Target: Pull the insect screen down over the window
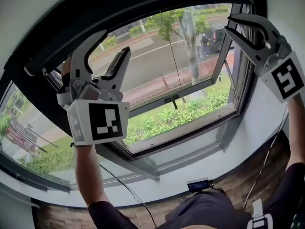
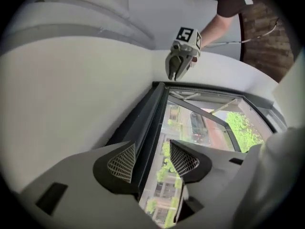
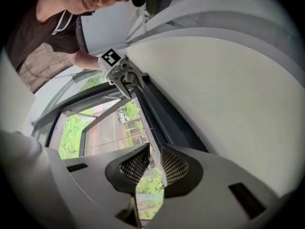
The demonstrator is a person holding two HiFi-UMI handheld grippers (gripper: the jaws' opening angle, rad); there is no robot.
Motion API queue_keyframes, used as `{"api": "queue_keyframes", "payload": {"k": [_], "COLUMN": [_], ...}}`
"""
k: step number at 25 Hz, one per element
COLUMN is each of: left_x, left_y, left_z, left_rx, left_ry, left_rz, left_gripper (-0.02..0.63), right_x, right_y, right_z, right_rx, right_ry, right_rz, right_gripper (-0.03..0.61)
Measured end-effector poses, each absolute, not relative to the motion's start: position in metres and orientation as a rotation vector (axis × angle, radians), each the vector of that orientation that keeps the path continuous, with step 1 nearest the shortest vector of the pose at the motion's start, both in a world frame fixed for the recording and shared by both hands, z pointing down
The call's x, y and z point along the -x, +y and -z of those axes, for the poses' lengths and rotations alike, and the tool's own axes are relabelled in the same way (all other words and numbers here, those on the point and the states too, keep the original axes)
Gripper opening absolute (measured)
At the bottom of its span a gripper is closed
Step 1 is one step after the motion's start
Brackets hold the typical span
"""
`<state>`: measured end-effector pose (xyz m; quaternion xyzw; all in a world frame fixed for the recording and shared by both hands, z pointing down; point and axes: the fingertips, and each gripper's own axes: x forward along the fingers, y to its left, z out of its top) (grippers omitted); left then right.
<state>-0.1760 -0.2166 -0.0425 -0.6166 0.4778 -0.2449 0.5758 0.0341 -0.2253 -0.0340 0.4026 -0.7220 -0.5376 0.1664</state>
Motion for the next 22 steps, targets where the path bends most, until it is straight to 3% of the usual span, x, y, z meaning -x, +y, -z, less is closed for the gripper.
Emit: {"api": "queue_keyframes", "payload": {"k": [4, 13, 16, 22], "left_x": [0.171, 0.18, 0.182, 0.177], "left_y": [-0.254, -0.311, -0.313, -0.314], "left_z": [0.053, 0.053, 0.057, 0.058], "left_rx": [1.367, 1.245, 1.213, 1.239], "left_ry": [1.128, 1.254, 1.29, 1.313], "left_rz": [0.717, 0.898, 0.905, 0.89], "left_gripper": [0.186, 0.15, 0.092, 0.094], "right_x": [-0.014, -0.008, 0.002, 0.011], "right_y": [-0.259, -0.338, -0.346, -0.352], "right_z": [0.039, 0.061, 0.065, 0.064], "right_rx": [-1.056, -1.022, -0.996, -0.97], "right_ry": [-1.884, -1.841, -1.849, -1.801], "right_rz": [1.557, 1.575, 1.602, 1.618], "right_gripper": [0.064, 0.064, 0.064, 0.064]}}
